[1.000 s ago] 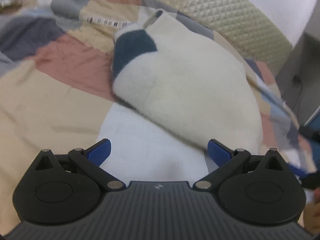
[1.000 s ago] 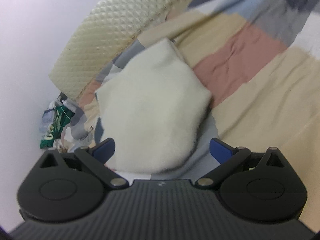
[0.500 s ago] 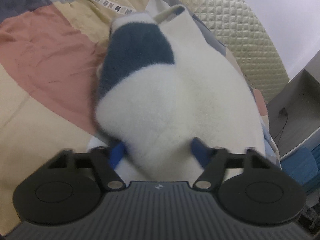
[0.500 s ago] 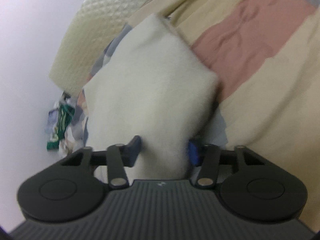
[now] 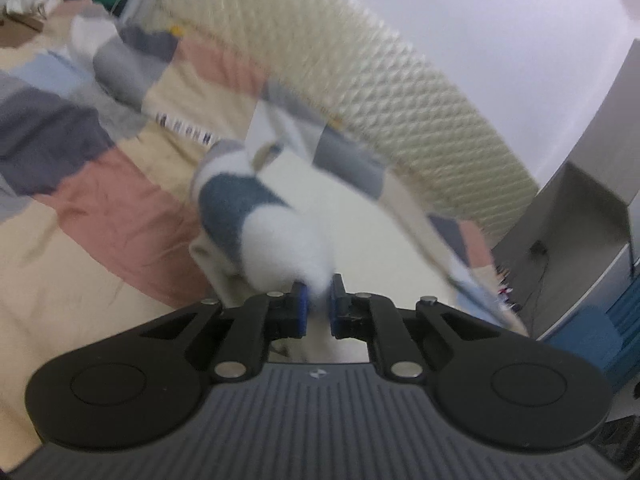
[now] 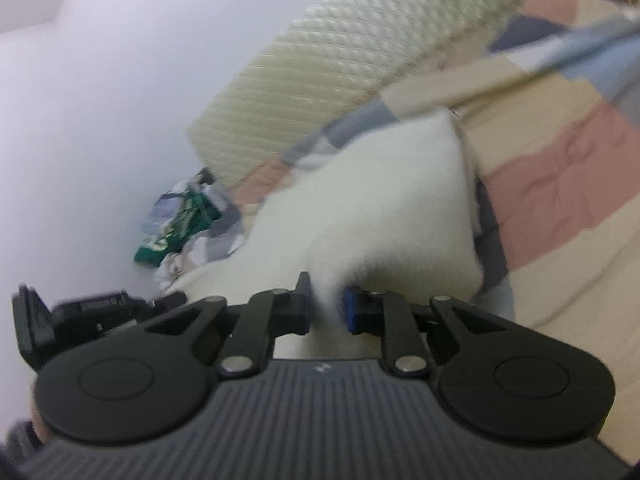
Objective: Fold large clothes
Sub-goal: 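Lift the blanket edges with both grippers, pulling the bundle up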
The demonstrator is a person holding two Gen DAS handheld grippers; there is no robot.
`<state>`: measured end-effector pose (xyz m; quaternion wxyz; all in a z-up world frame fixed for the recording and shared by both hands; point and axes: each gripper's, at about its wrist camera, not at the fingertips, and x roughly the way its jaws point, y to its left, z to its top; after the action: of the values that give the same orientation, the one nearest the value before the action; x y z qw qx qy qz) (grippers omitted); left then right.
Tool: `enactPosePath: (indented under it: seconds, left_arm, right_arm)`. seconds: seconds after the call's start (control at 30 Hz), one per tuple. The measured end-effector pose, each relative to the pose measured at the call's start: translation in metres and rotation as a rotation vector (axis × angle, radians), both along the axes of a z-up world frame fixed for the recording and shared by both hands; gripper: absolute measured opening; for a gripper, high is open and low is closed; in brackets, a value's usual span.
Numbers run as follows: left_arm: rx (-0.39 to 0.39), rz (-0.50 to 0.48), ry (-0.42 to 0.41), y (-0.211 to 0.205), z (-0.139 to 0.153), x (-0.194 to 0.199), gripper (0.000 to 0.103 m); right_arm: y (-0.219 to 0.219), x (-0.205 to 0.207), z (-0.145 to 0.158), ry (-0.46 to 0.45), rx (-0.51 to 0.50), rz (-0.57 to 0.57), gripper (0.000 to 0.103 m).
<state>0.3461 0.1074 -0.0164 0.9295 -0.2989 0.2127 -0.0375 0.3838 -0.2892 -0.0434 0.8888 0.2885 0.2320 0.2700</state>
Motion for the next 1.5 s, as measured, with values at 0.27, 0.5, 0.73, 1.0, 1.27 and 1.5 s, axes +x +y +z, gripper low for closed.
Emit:
enactPosePath:
  seconds: [0.27,0.5,0.73,1.0,1.27,1.5]
  left_arm:
    - [-0.002,0.049,-0.068,0.002,0.039,-0.135,0.011]
    - [-0.027,0.091,-0.168,0.017,0.026,-0.242,0.011]
    - [0.010,0.165,-0.018,0.038,-0.011,-0.254,0.012]
    - [0.158,0.223,0.152,0.033,-0.052,-0.209,0.012]
    - [0.128,0.242,0.269,0.046,-0.081,-0.173,0.015]
    - [0.054,0.236,0.270,0.045,-0.062,-0.205,0.060]
  right_arm:
    - [-0.005,-0.081,0.042,-0.123,-0.027,0.083,0.019]
    - [0.006,-0.161,0.054,-0.180,-0.103,0.202,0.019]
    - [0.052,-0.178,0.034,-0.037,-0.196,0.309,0.020]
    - [0.089,-0.140,-0.020,0.189,-0.170,0.363,0.022]
    - [0.099,-0.126,-0.049,0.291,-0.173,0.373,0.028]
    - [0.067,-0.145,-0.031,0.304,-0.006,0.355,0.072]
